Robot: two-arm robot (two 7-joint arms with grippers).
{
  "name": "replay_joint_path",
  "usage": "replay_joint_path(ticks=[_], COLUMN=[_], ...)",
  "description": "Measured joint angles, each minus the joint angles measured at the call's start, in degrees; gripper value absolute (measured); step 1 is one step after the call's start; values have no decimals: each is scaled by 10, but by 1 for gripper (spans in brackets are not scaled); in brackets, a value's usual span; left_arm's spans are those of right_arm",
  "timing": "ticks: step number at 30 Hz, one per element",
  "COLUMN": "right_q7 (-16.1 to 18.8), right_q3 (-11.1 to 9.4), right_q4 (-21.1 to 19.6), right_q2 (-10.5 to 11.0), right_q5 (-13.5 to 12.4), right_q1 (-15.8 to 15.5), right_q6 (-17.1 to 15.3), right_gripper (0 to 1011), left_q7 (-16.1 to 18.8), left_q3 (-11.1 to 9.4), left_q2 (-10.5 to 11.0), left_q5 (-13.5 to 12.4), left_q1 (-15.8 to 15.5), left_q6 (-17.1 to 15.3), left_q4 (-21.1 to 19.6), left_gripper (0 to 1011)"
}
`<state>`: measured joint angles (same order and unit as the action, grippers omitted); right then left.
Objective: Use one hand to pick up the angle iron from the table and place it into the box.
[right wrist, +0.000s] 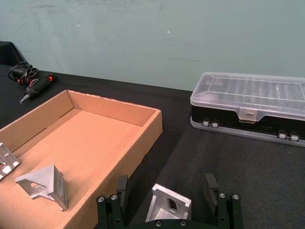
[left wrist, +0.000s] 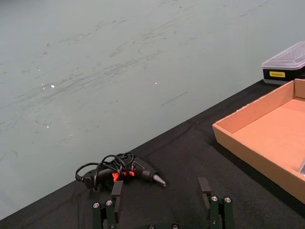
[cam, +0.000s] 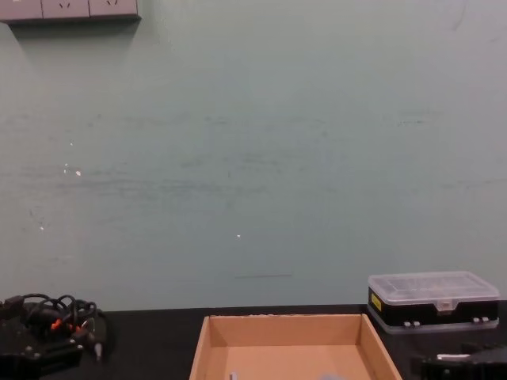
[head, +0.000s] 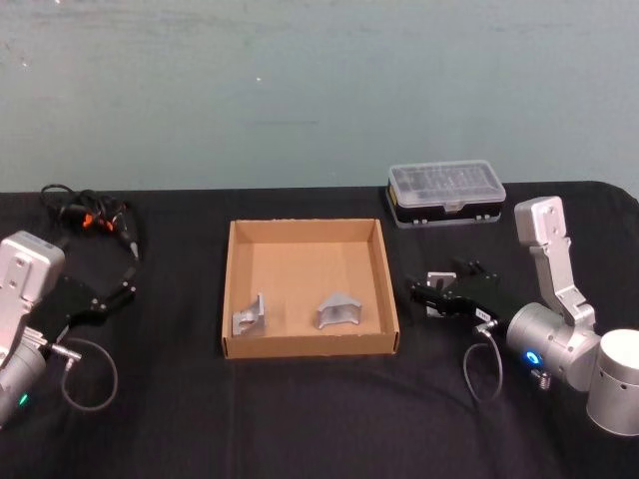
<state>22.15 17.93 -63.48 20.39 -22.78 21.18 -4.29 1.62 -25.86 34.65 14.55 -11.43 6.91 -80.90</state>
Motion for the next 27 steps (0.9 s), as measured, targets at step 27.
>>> replay_joint_path(ticks=[27], right_q7=[0], right_q3=[-3], right_q4=[11], right_q2=[-10], right_q5=[6], right_q1=[6], right_q6=[-8], right_gripper=[993], left_q7=[0], left_q3=[0], left_q2=[0], left_q5=[0], left_q1=[0], left_q6=[0], left_q4=[0], left_gripper=[1000])
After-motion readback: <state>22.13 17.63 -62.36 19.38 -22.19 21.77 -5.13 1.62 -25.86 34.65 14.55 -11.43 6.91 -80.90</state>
